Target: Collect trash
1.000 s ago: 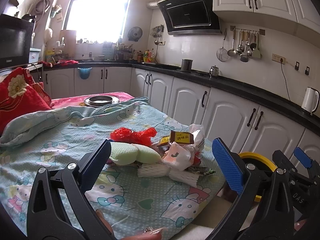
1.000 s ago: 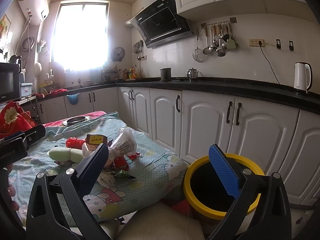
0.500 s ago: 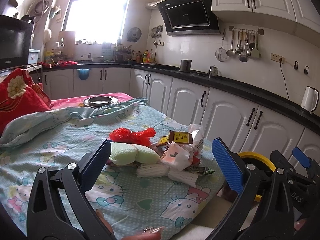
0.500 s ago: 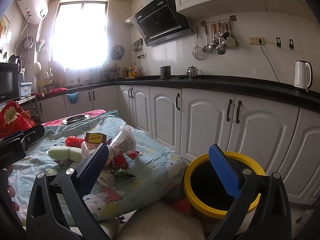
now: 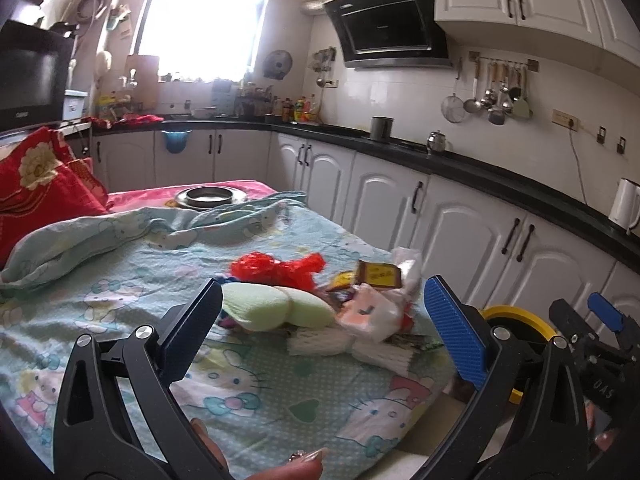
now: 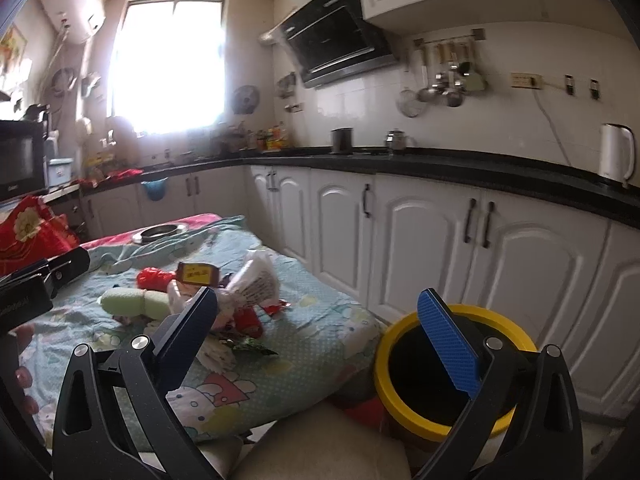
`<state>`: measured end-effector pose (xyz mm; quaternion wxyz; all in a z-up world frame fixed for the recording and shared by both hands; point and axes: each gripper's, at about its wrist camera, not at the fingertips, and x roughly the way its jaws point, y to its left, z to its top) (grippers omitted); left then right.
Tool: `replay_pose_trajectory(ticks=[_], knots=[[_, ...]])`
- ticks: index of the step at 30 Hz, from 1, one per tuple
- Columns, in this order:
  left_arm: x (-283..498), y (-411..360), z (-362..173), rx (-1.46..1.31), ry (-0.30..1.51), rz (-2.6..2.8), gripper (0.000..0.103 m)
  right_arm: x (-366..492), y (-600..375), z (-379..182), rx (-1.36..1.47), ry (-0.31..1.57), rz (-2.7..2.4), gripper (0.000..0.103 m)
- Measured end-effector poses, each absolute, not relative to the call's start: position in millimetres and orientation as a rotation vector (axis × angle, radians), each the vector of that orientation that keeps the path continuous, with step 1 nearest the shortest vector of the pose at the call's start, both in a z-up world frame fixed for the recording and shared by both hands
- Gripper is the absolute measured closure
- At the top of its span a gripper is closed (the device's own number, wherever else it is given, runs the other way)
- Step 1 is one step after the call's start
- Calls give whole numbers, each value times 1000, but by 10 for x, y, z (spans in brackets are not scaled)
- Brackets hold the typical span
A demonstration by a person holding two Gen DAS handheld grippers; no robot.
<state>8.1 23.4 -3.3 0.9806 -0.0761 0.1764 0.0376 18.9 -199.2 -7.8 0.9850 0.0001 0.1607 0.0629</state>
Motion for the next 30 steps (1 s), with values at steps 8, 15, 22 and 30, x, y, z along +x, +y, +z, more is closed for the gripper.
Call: replay_pose_trajectory(ticks=[8, 15, 22, 30], knots=[[162, 692, -27, -205, 358, 180, 10, 453, -1670, 18, -78, 345, 249, 6], [204, 1108, -42, -254, 380, 261, 10, 757, -1380, 76, -87, 372, 328, 6], [391, 1309, -144, -308, 460, 261, 10, 1350, -1411, 60, -63, 446, 224, 6], [728, 1197, -331, -347, 583, 154, 10, 1988, -1314, -75, -105, 588, 287, 9]])
